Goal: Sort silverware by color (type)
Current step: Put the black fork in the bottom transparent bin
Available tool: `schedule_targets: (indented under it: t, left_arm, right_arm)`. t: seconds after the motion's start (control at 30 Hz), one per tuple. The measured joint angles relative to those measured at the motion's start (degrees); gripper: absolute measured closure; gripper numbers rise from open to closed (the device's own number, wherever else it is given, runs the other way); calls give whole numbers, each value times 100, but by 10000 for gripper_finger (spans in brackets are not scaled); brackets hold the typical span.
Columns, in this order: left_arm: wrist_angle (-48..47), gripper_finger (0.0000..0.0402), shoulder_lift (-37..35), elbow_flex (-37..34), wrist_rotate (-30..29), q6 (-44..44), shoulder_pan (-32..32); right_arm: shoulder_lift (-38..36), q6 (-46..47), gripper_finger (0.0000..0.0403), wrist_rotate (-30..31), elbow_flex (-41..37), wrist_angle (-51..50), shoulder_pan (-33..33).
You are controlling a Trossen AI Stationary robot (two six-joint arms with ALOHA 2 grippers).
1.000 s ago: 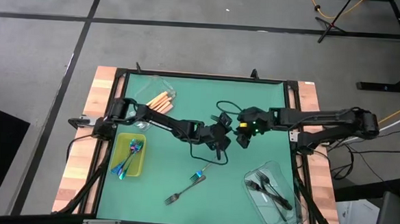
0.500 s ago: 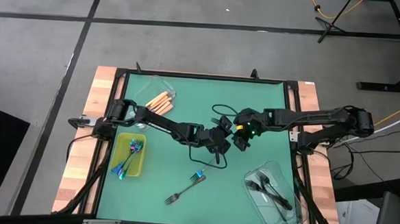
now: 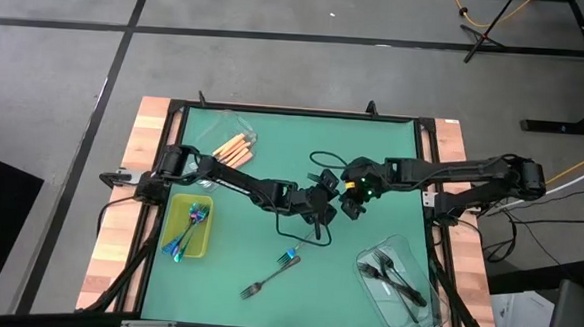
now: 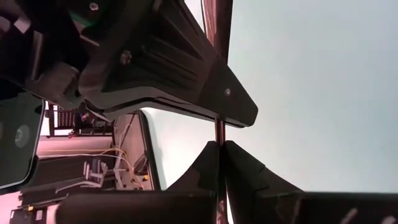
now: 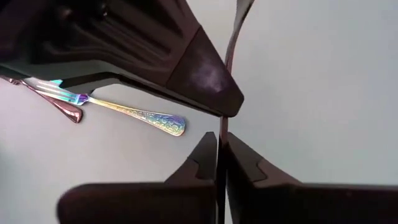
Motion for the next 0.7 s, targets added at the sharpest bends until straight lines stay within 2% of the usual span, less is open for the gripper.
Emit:
schedule_targets:
  t: [0.13,0.37,0.7]
  left_arm:
    - [0,391,0,0,19,-2,0]
    - [0,374,2,0,19,0,0]
    - [2,371,2,0,34,-7,0]
  right_arm:
    - [0,-24,388,-6,0,2,0]
    - [0,-29,399,47,0,-2,0]
    - [0,-32,402,56,0,7,0]
